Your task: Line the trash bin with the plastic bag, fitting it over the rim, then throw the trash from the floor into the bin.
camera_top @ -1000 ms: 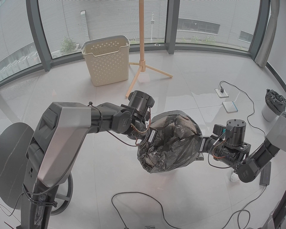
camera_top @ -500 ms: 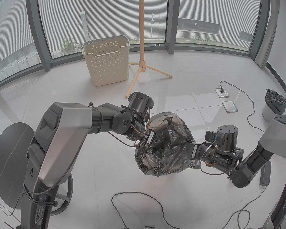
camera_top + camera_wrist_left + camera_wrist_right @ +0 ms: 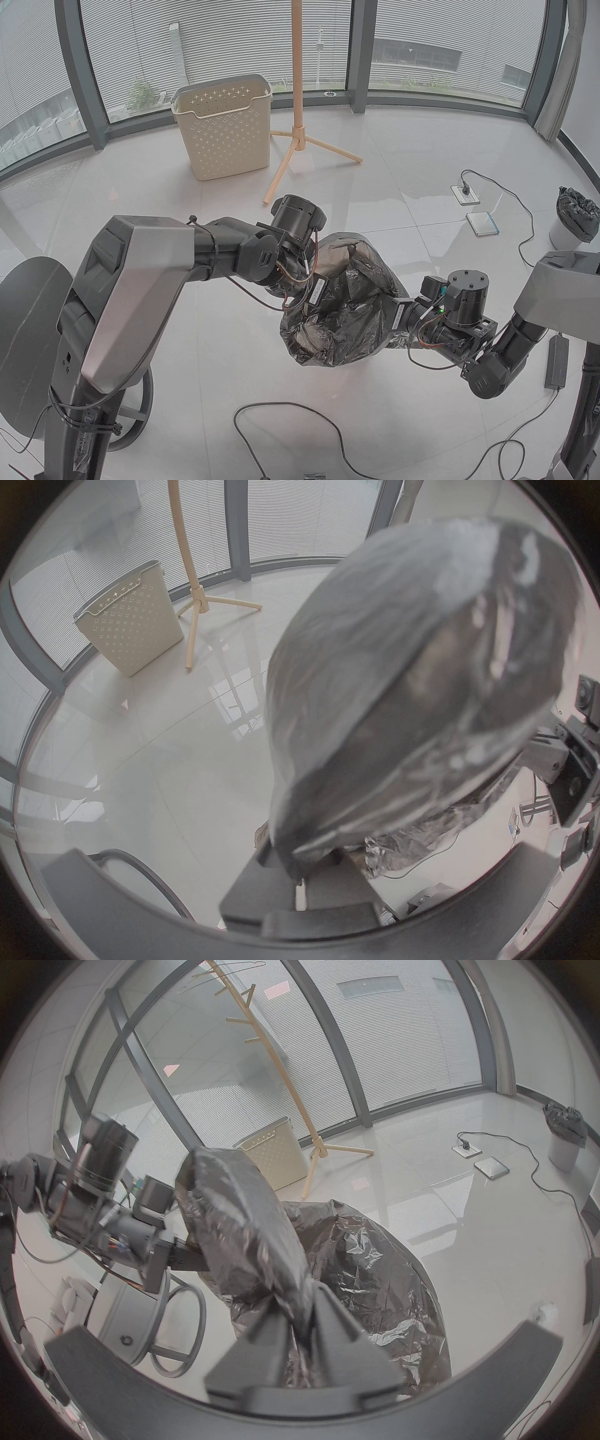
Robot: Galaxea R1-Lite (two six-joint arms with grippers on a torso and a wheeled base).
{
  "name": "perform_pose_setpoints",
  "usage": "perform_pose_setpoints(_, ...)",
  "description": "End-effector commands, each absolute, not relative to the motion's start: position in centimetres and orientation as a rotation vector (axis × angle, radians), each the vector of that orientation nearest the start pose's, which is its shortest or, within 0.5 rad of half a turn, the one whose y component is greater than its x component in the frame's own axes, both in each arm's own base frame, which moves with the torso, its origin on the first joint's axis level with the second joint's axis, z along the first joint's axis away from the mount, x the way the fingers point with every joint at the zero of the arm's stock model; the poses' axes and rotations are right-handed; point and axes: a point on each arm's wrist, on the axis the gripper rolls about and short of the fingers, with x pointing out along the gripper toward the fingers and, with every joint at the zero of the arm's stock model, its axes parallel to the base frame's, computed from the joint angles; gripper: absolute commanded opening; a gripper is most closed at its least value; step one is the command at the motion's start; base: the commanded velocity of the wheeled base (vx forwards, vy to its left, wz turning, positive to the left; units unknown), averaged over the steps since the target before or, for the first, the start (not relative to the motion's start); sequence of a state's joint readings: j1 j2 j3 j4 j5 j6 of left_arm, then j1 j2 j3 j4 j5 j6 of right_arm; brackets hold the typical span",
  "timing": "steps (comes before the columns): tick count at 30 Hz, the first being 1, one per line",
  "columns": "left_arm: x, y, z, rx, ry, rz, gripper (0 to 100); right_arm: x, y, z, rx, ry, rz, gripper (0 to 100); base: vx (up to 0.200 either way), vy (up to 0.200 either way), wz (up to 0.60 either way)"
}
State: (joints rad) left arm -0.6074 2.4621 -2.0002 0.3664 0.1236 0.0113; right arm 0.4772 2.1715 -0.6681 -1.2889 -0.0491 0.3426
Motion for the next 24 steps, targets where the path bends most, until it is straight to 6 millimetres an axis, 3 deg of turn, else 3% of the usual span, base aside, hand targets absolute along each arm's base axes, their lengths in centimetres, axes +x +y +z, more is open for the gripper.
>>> perform_pose_setpoints(1,40.4,-28.3,9.9,0.317,0.785,-0.468,0,32.7,16.1,3.4,0.251,0.313,0.364,100,0.0,0.0,0.0)
perform_pose_setpoints(8,40.4,-28.6,9.3,0.32,0.79,-0.471,0,34.1,15.8,4.7,0.27,0.244,0.352,100,0.0,0.0,0.0)
perform_pose_setpoints(14,40.4,-28.6,9.3,0.318,0.79,-0.471,0,33.4,14.8,6.5,0.28,0.214,0.34,100,0.0,0.0,0.0)
perform_pose_setpoints(16,40.4,-28.6,9.3,0.319,0.789,-0.472,0,32.6,13.3,7.7,0.286,0.198,0.316,100,0.0,0.0,0.0)
perform_pose_setpoints(18,40.4,-28.6,9.4,0.319,0.787,-0.472,0,32.9,11.8,7.0,0.284,0.222,0.272,100,0.0,0.0,0.0)
perform_pose_setpoints(21,40.4,-28.6,9.6,0.318,0.784,-0.472,0,34.3,10.0,4.2,0.284,0.28,0.191,100,0.0,0.0,0.0)
perform_pose_setpoints(24,40.3,-28.6,9.6,0.318,0.784,-0.473,0,35.5,9.7,2.4,0.296,0.296,0.15,100,0.0,0.0,0.0)
